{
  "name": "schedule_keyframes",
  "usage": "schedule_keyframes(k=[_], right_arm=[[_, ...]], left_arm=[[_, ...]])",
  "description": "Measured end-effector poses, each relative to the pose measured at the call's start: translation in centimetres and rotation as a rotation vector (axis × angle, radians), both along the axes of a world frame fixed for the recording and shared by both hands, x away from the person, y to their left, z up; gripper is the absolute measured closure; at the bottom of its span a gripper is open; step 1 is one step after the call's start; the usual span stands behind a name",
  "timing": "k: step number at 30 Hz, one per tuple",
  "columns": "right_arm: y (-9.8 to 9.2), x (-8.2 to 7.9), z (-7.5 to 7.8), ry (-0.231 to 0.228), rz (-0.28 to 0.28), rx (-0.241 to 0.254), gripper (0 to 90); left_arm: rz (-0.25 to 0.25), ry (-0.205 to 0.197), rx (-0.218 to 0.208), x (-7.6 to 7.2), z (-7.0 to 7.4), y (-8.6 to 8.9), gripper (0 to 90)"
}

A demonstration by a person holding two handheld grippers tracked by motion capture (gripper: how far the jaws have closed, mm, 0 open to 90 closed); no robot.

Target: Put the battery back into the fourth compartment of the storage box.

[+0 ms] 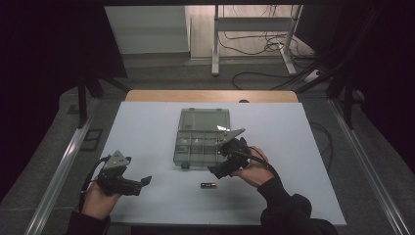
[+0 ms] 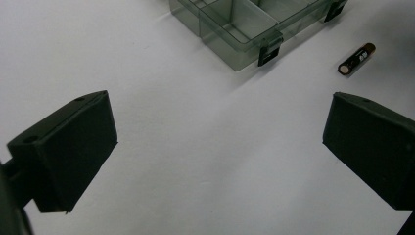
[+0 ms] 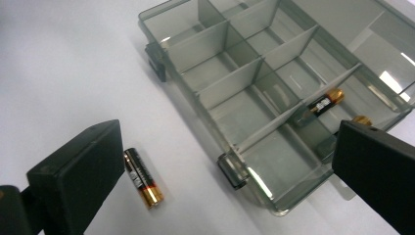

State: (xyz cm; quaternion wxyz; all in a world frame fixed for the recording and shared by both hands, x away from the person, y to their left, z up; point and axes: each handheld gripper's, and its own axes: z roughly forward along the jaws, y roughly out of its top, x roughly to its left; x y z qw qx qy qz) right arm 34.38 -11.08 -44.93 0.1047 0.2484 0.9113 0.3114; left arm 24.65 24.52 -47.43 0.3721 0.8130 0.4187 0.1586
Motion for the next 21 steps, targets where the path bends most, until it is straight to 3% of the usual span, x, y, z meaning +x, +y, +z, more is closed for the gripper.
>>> schedule_keyframes(k=[11, 21], right_arm=[[1.0, -1.7, -0.9, 0.061, 0.038, -0.063, 0.3], [1.8, -2.7, -2.2, 0.055, 0.074, -0.118, 19.4]], left_arm=[[-0.001, 0.001, 0.002, 0.0, 0.0, 0.0, 0.0], [-0.002, 0.001, 0.001, 0.0, 0.0, 0.0, 0.1]])
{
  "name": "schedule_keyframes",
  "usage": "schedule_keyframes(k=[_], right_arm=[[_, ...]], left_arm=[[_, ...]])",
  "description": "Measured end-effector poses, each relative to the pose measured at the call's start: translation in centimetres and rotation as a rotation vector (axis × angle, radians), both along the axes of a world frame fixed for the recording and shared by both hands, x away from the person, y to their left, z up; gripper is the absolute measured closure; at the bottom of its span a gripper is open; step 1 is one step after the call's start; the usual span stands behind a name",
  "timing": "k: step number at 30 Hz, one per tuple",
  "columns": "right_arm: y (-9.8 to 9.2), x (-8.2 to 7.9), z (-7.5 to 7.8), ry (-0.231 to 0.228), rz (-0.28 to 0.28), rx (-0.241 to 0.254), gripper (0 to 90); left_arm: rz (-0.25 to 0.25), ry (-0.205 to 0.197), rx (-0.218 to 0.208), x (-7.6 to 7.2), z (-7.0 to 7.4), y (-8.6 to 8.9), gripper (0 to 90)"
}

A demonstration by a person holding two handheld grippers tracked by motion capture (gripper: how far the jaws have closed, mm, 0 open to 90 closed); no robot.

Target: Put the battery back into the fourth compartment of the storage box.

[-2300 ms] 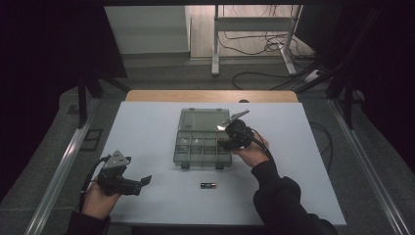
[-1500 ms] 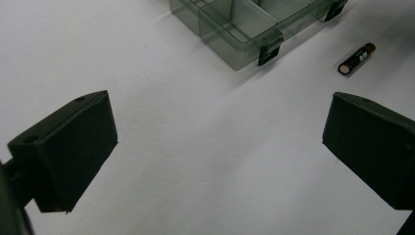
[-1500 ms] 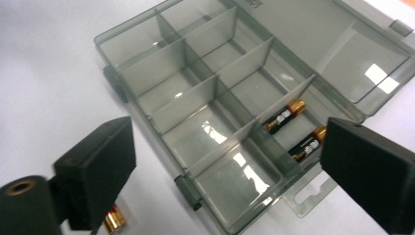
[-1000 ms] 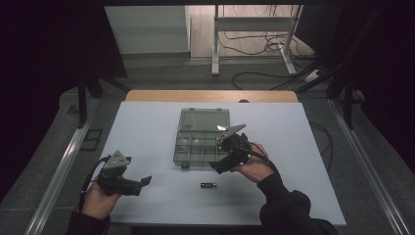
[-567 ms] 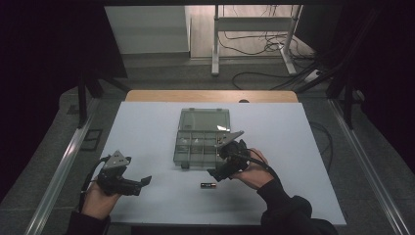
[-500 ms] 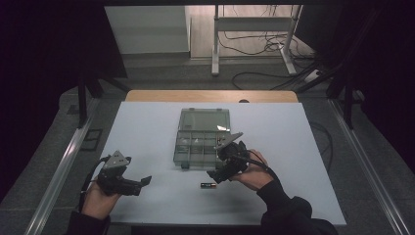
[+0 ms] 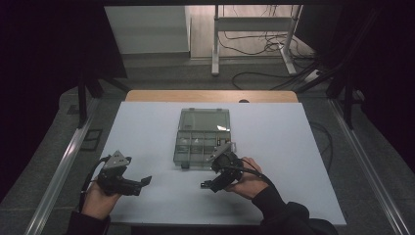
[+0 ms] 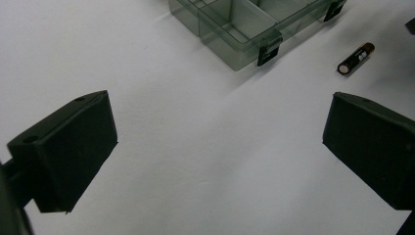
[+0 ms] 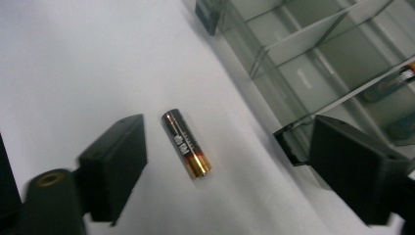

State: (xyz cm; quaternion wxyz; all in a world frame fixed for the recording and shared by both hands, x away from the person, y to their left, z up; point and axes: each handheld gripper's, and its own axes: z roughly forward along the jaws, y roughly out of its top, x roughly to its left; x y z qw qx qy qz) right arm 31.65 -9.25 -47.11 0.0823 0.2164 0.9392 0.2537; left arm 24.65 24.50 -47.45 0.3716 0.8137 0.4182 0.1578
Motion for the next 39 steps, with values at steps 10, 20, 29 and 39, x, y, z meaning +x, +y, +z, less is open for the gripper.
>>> schedule_keyframes(k=[10, 20, 29, 39], right_arm=[[0.6, -0.1, -1.3, 0.034, 0.041, -0.040, 36.3], [1.2, -0.1, -2.3, 0.056, 0.106, -0.067, 59.5], [1.9, 0.1, -3.6, 0.086, 0.153, -0.110, 75.0], [1.8, 0.0, -3.0, 0.053, 0.140, -0.115, 75.8]], left_arm=[[-0.002, 0.001, 0.002, 0.0, 0.0, 0.0, 0.2], [-0.005, 0.001, 0.002, 0.0, 0.0, 0.0, 0.3], [-0.004, 0.001, 0.001, 0.0, 0.0, 0.0, 0.4], [-0.006, 0.001, 0.003, 0.0, 0.0, 0.0, 0.4]])
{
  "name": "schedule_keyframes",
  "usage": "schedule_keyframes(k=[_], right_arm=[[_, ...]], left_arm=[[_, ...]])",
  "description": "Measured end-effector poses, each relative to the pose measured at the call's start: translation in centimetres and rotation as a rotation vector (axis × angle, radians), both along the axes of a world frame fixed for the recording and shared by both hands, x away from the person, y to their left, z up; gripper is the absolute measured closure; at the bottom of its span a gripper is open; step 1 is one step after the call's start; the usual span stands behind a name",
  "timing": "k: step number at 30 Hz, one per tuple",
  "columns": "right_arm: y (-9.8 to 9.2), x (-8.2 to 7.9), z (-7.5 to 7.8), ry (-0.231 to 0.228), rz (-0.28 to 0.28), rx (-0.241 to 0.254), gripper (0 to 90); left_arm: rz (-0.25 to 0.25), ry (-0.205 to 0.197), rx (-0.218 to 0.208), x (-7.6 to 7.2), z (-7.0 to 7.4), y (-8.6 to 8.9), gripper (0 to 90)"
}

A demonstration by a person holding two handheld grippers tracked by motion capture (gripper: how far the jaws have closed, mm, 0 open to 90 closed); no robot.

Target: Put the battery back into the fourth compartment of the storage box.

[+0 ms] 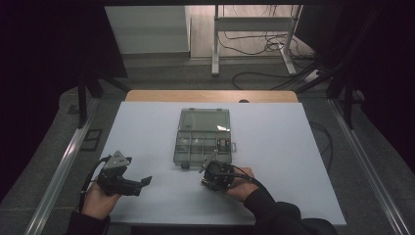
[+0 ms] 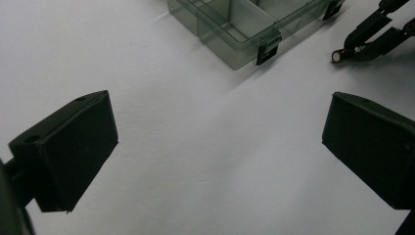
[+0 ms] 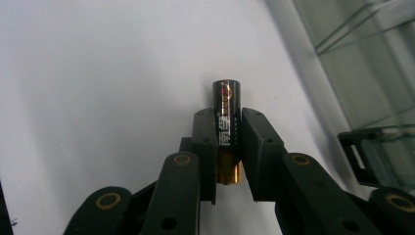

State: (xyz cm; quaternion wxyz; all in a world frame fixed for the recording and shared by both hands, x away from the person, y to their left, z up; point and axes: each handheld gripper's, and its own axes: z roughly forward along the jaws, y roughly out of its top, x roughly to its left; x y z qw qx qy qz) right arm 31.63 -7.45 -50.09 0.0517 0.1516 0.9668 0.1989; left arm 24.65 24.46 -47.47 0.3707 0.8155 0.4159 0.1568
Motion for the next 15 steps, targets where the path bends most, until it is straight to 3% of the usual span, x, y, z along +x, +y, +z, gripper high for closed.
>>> schedule_keyframes(k=[15], right_arm=[[-0.7, 0.4, 1.7, -0.003, -0.061, 0.068, 76.0]], left_arm=[[0.000, 0.000, 0.002, 0.0, 0.0, 0.0, 0.4]])
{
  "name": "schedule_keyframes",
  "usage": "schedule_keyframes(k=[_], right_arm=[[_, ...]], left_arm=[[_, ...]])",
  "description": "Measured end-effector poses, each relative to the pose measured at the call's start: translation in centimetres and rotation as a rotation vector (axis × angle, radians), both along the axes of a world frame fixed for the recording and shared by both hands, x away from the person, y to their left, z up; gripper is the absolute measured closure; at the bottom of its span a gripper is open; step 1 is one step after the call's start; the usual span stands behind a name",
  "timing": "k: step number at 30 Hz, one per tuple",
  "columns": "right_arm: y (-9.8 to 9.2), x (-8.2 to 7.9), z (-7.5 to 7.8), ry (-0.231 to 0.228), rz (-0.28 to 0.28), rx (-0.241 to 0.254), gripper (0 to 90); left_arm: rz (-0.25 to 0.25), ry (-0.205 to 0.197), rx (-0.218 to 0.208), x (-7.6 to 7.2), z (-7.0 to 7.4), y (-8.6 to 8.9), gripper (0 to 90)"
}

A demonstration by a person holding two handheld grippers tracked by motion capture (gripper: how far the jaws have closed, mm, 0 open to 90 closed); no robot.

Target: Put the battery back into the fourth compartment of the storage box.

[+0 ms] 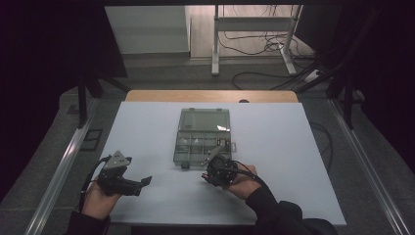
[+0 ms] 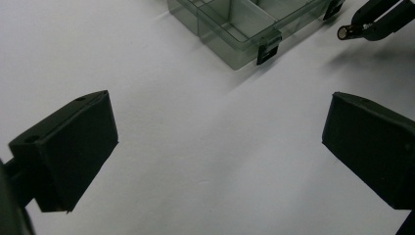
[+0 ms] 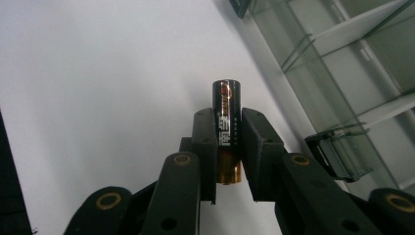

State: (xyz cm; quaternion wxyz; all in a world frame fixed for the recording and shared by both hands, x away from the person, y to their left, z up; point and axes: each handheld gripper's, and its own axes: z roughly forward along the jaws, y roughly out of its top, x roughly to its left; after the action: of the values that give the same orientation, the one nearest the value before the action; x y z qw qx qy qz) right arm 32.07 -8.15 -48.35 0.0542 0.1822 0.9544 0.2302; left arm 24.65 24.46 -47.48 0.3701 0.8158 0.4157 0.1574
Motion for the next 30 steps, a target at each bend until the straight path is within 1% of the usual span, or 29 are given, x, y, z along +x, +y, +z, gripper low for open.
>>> schedule_keyframes(k=[7, 8, 13, 19, 26, 30], right_arm=[[-0.5, 0.3, 0.6, -0.003, -0.020, 0.033, 75.9], [-0.5, 0.3, 0.8, 0.003, -0.033, 0.041, 75.9], [-1.0, 0.7, 1.2, 0.000, -0.069, 0.054, 75.9], [-1.3, 1.0, 1.7, -0.012, -0.087, 0.070, 75.9], [-2.0, 1.6, 2.4, -0.018, -0.124, 0.097, 75.9], [-2.2, 1.9, 2.6, -0.020, -0.138, 0.099, 75.9]], left_arm=[[0.001, 0.000, -0.002, 0.0, 0.0, 0.0, 0.4], [0.001, 0.000, -0.002, 0.0, 0.0, 0.0, 0.4], [0.000, 0.000, -0.001, 0.0, 0.0, 0.0, 0.4], [-0.001, -0.002, 0.002, 0.0, 0.0, 0.0, 0.4], [-0.006, -0.018, 0.007, 0.0, 0.0, 0.0, 0.2], [-0.007, -0.025, -0.002, 0.0, 0.0, 0.0, 0.1]])
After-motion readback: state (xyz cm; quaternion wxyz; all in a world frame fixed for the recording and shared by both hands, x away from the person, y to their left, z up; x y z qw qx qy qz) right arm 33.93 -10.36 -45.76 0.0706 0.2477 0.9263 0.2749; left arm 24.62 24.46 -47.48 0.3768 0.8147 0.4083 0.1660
